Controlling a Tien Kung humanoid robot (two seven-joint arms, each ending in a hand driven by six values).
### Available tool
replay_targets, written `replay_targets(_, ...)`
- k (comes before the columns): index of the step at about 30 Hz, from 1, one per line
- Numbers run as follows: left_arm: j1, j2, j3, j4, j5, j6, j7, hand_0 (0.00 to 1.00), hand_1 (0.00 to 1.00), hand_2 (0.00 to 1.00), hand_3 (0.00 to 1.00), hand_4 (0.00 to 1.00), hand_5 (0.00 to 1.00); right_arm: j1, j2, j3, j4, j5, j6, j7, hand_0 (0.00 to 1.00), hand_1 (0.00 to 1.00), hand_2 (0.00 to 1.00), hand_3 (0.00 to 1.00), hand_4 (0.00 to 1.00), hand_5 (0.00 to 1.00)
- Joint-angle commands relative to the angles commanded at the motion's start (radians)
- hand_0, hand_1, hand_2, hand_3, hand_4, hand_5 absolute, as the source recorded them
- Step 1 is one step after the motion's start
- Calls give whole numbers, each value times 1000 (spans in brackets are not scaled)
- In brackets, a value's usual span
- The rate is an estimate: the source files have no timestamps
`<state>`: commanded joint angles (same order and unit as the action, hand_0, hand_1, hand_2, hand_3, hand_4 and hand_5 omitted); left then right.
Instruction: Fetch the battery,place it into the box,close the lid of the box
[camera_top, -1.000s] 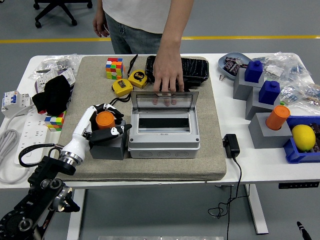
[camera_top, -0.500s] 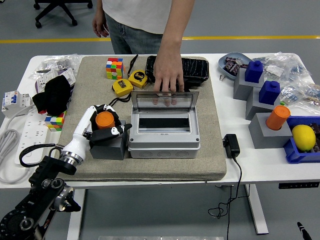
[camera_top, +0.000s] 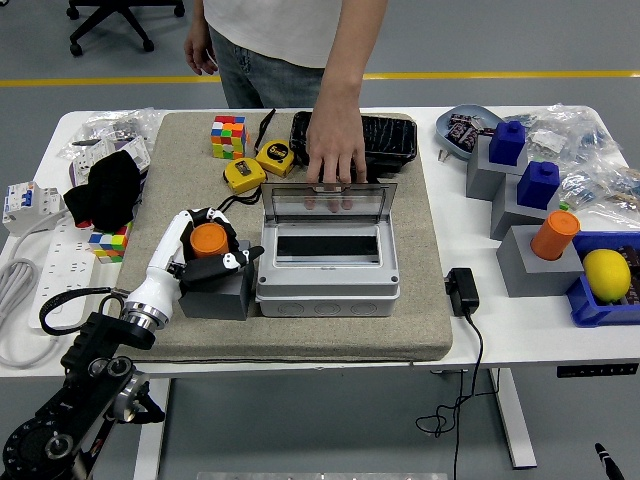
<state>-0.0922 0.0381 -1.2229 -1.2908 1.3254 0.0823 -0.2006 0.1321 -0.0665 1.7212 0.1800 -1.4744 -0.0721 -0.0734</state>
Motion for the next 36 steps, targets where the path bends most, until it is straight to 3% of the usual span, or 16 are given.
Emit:
replay_targets(10, -4, -2, -3, 5, 0, 38, -11, 46, 2, 34, 12, 998, 2, 1, 1, 2, 0, 1, 0, 1, 951, 848, 793, 804, 998, 998)
replay_targets(31, -22, 3, -29, -28, -6, 64, -21, 47, 2, 24, 2, 998, 2, 1, 1, 7, 0, -6, -1, -2, 951, 849, 792, 804, 998, 998)
replay_targets(36, -29, 5, -42, -55, -25, 98, -42, 39, 2, 19, 2, 998, 23, 1, 1, 7, 0, -7, -1, -2, 952, 848, 792, 804, 998, 998)
